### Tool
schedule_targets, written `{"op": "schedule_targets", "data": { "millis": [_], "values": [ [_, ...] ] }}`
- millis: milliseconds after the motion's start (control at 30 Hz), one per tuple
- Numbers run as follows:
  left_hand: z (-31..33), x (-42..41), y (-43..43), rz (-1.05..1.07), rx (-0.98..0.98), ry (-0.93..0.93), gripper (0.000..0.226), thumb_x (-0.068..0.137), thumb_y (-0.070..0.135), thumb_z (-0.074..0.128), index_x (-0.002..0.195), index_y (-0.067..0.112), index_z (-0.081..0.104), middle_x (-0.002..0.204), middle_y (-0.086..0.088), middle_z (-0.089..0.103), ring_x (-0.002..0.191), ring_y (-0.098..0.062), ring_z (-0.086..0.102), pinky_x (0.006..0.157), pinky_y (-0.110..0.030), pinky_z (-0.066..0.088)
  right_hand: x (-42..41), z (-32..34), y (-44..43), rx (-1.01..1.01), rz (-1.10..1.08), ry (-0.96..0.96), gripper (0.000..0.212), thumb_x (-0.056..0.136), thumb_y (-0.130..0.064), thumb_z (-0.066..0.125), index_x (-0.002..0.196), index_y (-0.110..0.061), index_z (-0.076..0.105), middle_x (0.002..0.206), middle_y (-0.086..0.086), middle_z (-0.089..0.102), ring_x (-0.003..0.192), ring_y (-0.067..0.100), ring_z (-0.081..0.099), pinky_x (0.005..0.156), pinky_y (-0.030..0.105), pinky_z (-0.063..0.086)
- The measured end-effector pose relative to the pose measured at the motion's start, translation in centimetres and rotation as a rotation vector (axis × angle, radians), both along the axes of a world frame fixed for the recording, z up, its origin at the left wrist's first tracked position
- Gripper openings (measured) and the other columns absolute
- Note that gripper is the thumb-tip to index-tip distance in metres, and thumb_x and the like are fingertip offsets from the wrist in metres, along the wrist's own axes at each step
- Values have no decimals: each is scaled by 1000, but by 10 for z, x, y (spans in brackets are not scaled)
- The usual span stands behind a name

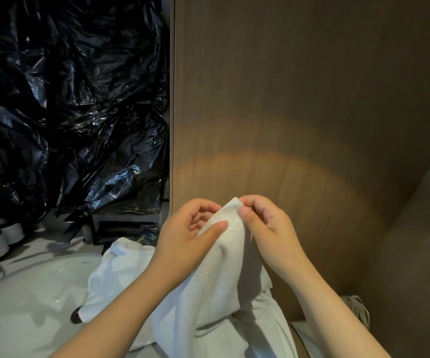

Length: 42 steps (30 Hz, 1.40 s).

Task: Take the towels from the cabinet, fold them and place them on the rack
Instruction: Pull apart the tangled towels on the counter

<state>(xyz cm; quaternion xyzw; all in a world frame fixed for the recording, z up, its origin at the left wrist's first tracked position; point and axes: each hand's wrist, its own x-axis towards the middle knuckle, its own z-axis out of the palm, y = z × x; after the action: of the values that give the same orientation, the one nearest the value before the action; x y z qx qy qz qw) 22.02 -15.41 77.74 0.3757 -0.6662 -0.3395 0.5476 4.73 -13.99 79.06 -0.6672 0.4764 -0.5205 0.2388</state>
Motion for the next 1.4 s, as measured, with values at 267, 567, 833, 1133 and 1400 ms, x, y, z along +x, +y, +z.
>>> {"op": "schedule_targets", "data": {
  "millis": [267,567,833,1133,1400],
  "values": [
    [-4,3,6,-5,-63,-57,13,78,31,69,88,32,62,82,9,64,74,-7,59,71,-22,50,1,5,-1,-29,-23,32,14,99,-33,54,95,-30,67,89,-11,66,86,9,61,71,15,48],
    [-5,2,10,-69,-40,-20,16,77,24,78,85,27,65,81,5,66,72,-11,60,68,-17,50,-8,19,-1,-155,-124,28,14,100,-28,53,96,-34,65,92,-21,65,95,2,61,76,8,46],
    [-19,3,5,-89,-132,-342,34,82,31,73,55,36,53,63,19,53,62,-1,49,58,-10,34,-23,29,-1,-193,-255,-45,13,100,-33,52,95,-41,61,92,-27,63,95,-3,60,74,4,47],
    [-32,34,-8,-12,-153,-392,49,85,53,40,65,9,47,62,-6,46,58,-15,43,58,-29,38,-41,30,4,-293,-438,-26,21,101,-27,51,86,-38,59,84,-23,62,87,0,59,70,4,45],
    [3,35,-17,-11,-151,-387,51,91,51,53,59,13,41,53,7,38,50,-4,37,50,-16,30,-56,12,-1,-217,-603,-17,18,101,-31,51,98,-23,66,90,-11,65,90,5,61,77,12,50]
  ]
}}
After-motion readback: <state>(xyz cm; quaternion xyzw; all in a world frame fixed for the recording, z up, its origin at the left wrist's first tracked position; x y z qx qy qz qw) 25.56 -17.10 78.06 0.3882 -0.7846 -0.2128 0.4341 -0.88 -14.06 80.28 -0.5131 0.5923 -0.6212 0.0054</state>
